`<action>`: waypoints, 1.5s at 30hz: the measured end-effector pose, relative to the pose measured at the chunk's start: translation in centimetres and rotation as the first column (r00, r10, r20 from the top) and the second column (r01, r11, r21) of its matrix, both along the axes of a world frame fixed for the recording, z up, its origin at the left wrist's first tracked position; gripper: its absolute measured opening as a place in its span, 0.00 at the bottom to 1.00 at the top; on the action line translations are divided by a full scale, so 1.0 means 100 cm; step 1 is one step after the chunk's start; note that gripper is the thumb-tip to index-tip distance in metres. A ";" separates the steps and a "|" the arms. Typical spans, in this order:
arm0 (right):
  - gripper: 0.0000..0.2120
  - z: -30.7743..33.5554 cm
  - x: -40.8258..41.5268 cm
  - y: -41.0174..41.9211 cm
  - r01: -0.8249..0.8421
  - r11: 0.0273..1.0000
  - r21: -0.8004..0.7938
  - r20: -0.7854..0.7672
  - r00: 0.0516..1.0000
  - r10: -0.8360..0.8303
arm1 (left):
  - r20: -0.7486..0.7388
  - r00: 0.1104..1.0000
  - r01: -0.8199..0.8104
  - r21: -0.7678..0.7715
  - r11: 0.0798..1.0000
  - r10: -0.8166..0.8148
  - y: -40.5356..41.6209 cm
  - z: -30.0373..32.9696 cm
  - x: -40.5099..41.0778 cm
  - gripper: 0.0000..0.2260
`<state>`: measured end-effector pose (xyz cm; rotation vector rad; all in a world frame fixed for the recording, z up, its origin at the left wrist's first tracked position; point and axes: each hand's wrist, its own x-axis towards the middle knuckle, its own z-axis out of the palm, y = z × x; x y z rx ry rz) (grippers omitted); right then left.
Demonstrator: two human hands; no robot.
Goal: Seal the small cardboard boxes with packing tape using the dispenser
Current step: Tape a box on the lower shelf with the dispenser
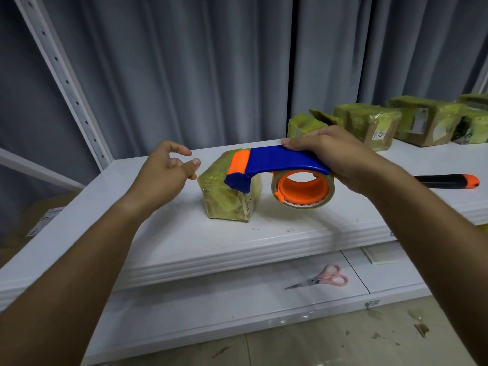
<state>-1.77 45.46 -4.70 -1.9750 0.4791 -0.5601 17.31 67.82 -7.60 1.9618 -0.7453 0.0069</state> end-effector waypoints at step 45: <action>0.13 -0.018 0.007 -0.012 0.029 0.988 0.150 -0.041 0.999 -0.023 | 0.398 0.905 0.272 -0.262 0.926 -0.153 -0.011 -0.058 0.008 0.14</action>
